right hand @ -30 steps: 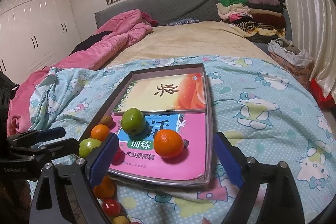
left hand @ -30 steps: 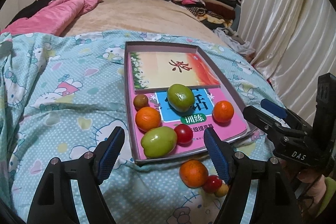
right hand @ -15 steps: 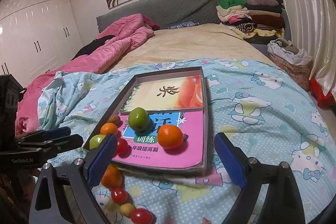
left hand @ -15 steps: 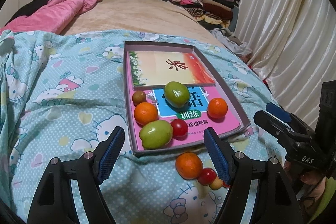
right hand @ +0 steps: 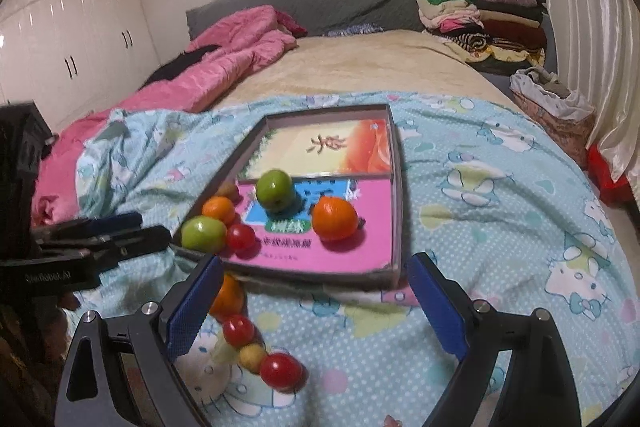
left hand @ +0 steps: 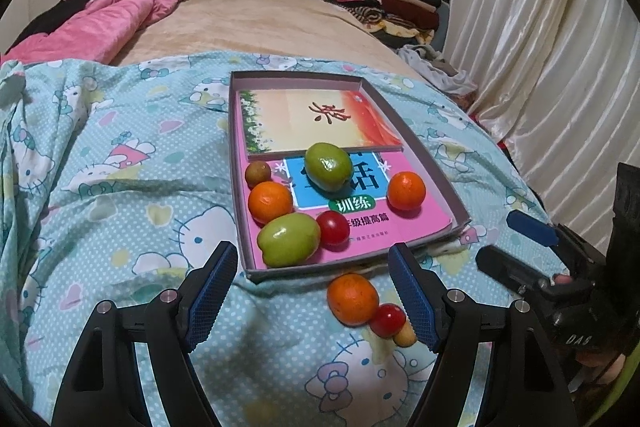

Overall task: Organize fruits
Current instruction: 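Withdraw both open tools toward the loose fruit on the bedspread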

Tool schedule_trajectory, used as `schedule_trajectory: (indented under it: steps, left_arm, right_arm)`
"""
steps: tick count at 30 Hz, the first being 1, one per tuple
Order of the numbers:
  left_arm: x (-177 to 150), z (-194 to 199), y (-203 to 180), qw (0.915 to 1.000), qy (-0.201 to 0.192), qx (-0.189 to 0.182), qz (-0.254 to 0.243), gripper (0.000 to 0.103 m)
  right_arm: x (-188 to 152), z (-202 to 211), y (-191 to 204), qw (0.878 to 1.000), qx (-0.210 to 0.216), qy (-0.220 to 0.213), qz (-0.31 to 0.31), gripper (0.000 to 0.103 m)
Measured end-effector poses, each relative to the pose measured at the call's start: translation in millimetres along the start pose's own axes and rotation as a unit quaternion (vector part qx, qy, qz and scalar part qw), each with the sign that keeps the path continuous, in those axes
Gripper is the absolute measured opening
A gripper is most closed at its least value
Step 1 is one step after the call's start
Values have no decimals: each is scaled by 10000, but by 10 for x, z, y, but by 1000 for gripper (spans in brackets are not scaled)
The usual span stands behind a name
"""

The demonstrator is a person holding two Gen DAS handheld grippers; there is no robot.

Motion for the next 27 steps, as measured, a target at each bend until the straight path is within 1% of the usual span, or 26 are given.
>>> schedule_trajectory:
  steps: [5, 8, 11, 14, 18, 27]
  left_arm:
    - [-44, -28, 0, 9999, 112, -4, 0, 79]
    - [-72, -43, -3, 9998, 185, -24, 17, 79]
    - [-101, -64, -18, 9997, 262, -34, 16, 79]
    - [-131, -80, -41, 9994, 336, -77, 14, 79]
    - [-170, -106, -75, 9990, 430, -74, -47, 79]
    - [-272, -217, -165, 9973, 705, -136, -138, 79]
  right_arm:
    - [-101, -17, 60, 9995, -52, 214, 206, 94]
    - [-144, -18, 96, 9990, 39, 357, 256, 94]
    - [-206, -45, 137, 9978, 33, 551, 355, 94]
    - [-239, -44, 192, 9967, 12, 653, 480, 94]
    - [-316, -68, 243, 9942, -15, 874, 626, 94]
    - [-482, -191, 222, 9869, -152, 1441, 705, 93]
Point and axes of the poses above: each gripper's, at about its wrist camera, not at the fingertips, and z roughly against the way its jaws point, y to its left, x to its top, the point moved 5 cm from there along -z, roughly the way its jaws point, and after that the axes turned 1 degree about -y, right-handed, at the moved point
